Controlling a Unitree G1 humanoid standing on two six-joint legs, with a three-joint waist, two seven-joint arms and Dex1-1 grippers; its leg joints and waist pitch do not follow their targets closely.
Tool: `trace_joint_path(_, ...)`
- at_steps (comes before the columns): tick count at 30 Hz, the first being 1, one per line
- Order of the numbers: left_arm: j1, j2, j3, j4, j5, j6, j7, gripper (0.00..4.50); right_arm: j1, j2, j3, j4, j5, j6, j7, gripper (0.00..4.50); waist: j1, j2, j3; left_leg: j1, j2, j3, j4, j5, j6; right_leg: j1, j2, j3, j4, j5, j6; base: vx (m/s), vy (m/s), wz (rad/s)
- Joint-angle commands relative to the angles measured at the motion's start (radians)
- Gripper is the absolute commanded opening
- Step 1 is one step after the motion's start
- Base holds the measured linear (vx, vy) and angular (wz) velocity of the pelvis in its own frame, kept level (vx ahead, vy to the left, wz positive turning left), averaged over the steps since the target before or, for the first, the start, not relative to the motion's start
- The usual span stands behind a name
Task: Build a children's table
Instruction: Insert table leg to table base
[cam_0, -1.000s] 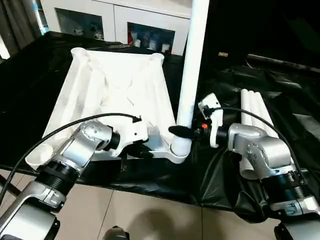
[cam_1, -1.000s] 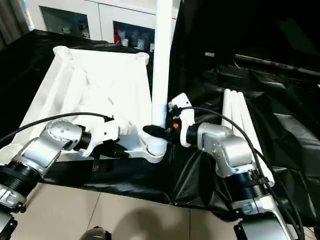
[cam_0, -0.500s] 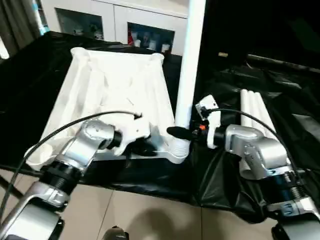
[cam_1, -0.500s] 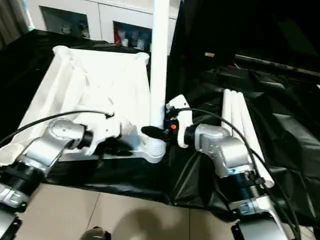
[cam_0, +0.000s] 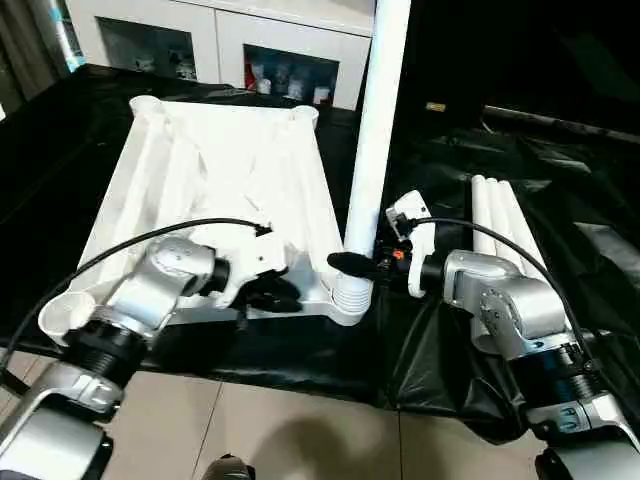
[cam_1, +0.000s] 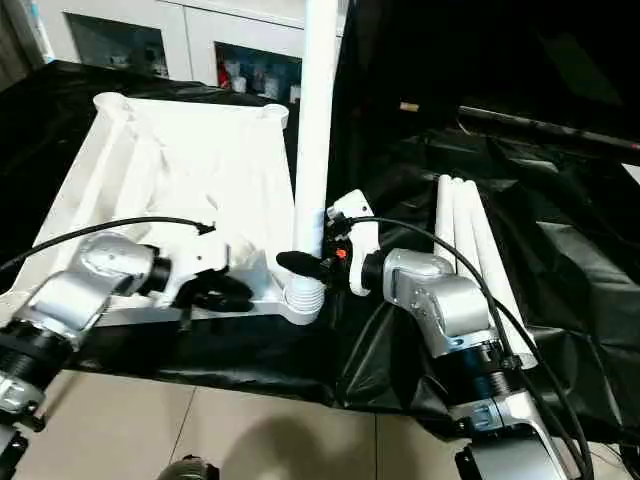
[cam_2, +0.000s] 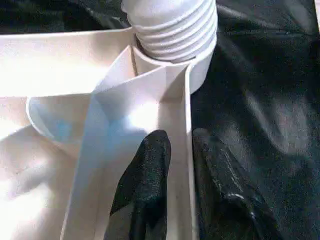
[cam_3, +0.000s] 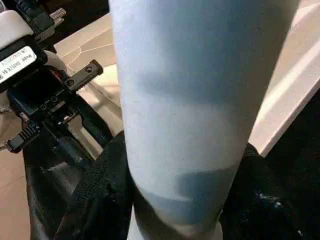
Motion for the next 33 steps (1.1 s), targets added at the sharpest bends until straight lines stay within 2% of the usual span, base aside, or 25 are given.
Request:
trace_joint_path(1, 0.004, 0.008, -0.007, -0.003, 0.024, -0.002, 0.005, 0.93, 0.004, -0.007, -0.011, 0.006, -0.009, -0.005, -0.006, 1.88, -0.001, 0.021, -0.075, 0.034, 0.058, -0.022, -0.072, -0.161, -0.055, 0.03, -0.093, 0.046, -0.068, -0.021, -0.216, 0.0, 0.0, 0.0)
trace_joint_path(7, 0.002, 0.012, -0.011, 0.001, 0.03, -0.002, 0.005, 0.93, 0.005, -0.007, -0.011, 0.004, -0.011, -0.006, -0.007, 1.88, -0.002, 0.021, -0.075, 0.035, 0.058, -0.022, -0.072, -0.166, -0.056, 0.031, -0.094, 0.046, -0.067, -0.014, -0.222, 0.0, 0.0, 0.0)
trace_joint_path(8, 0.001, 0.013, -0.013, 0.002, 0.031, -0.001, 0.004, 0.67, 0.004, -0.006, -0.011, 0.004, -0.011, -0.006, -0.008, 1.88, -0.002, 0.021, -0.075, 0.035, 0.058, -0.022, -0.072, -0.169, -0.056, 0.031, -0.094, 0.046, -0.069, -0.017, -0.222, 0.0, 0.0, 0.0)
trace_joint_path(13, -0.003, 0.005, -0.014, 0.013, 0.036, 0.003, 0.005, 0.4, 0.002, -0.002, -0.017, 0.005, -0.011, -0.007, -0.013, 1.88, -0.002, 0.023, -0.073, 0.036, 0.058, -0.022, -0.074, -0.188, -0.065, 0.029, -0.094, 0.047, -0.071, -0.043, -0.218, 0.0, 0.0, 0.0)
trace_joint_path(14, -0.003, 0.005, -0.014, 0.013, 0.036, 0.003, 0.005, 0.17, 0.002, -0.002, -0.017, 0.005, -0.011, -0.007, -0.013, 1.88, -0.001, 0.023, -0.073, 0.036, 0.058, -0.023, -0.074, -0.193, -0.066, 0.03, -0.095, 0.047, -0.072, -0.05, -0.217, 0.0, 0.0, 0.0)
trace_joint_path(18, -0.007, 0.011, -0.021, 0.014, 0.038, 0.01, -0.013, 0.15, 0.002, -0.001, -0.015, 0.01, -0.015, -0.012, -0.013, 1.88, -0.002, 0.025, -0.073, 0.038, 0.059, -0.024, -0.075, -0.209, -0.073, 0.027, -0.095, 0.047, -0.074, -0.073, -0.213, 0.0, 0.0, 0.0)
trace_joint_path(20, -0.006, 0.012, -0.023, 0.012, 0.038, 0.011, -0.018, 0.0, 0.001, -0.001, -0.014, 0.01, -0.016, -0.013, -0.013, 1.88, -0.002, 0.023, -0.073, 0.037, 0.059, -0.024, -0.075, -0.21, -0.074, 0.028, -0.096, 0.047, -0.075, -0.078, -0.212, 0.0, 0.0, 0.0)
trace_joint_path(26, 0.006, 0.007, -0.024, -0.003, 0.031, 0.022, -0.019, 0.0, 0.005, -0.003, -0.009, 0.016, -0.026, -0.024, -0.016, 1.88, -0.003, 0.021, -0.075, 0.035, 0.058, -0.022, -0.073, -0.179, -0.063, 0.029, -0.094, 0.046, -0.07, -0.033, -0.218, 0.0, 0.0, 0.0)
trace_joint_path(33, 0.001, 0.001, -0.012, 0.003, 0.023, 0.022, -0.016, 0.0, 0.005, -0.003, -0.04, 0.046, -0.026, -0.051, -0.034, 1.88, -0.002, 0.021, -0.072, 0.036, 0.059, -0.022, -0.074, -0.203, -0.067, 0.027, -0.098, 0.048, -0.076, -0.082, -0.213, 0.0, 0.0, 0.0)
